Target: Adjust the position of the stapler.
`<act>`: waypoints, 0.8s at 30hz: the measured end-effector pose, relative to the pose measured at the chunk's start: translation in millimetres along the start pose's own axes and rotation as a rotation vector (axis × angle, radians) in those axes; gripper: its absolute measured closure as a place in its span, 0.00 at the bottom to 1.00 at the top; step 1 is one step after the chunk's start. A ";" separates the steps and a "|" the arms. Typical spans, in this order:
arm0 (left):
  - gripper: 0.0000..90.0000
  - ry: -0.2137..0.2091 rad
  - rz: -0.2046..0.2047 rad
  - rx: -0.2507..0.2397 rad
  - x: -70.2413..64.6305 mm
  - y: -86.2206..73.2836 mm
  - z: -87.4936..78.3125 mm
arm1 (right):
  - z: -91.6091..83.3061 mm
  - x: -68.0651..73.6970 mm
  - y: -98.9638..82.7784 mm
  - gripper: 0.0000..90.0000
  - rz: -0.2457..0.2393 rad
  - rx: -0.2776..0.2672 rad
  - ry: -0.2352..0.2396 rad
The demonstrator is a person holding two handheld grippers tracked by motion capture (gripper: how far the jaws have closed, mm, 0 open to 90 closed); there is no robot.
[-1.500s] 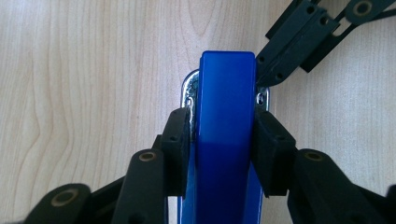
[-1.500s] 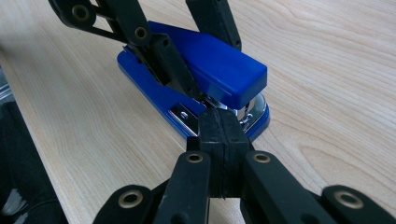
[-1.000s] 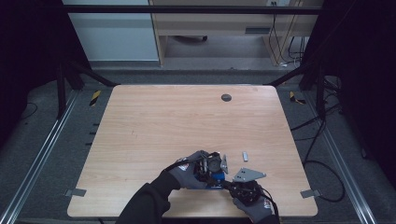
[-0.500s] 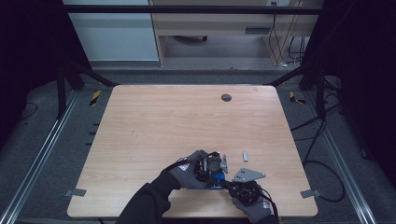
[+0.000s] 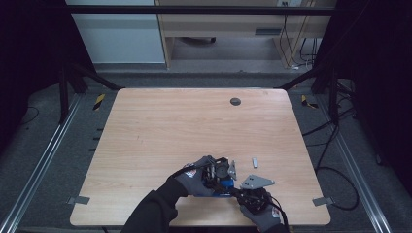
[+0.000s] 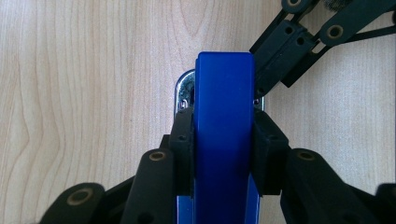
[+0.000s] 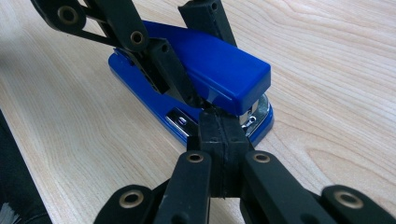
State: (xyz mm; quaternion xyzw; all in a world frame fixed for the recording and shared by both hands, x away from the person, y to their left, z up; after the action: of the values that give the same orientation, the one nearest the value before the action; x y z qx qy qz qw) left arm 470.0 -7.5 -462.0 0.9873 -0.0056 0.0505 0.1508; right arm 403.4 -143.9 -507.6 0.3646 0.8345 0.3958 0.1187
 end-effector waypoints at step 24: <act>0.73 -0.023 -0.020 -0.033 1.2 -2.6 0.2 | 1.1 -1.0 0.8 1.00 0.025 0.002 0.019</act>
State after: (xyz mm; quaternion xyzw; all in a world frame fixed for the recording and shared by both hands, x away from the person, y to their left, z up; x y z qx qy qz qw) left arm 471.3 -5.1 -462.8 0.9852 0.0015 0.0377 0.1674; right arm 405.1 -143.7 -507.8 0.3714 0.8313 0.3999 0.1054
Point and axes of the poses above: each handheld gripper's, and its own axes: z roughly forward along the jaws, y roughly out of its top, x roughly to its left, the point moved 2 cm from there along z, roughly forward along the jaws, and after that the axes turned 3 degrees about x, right-handed, at the moved point
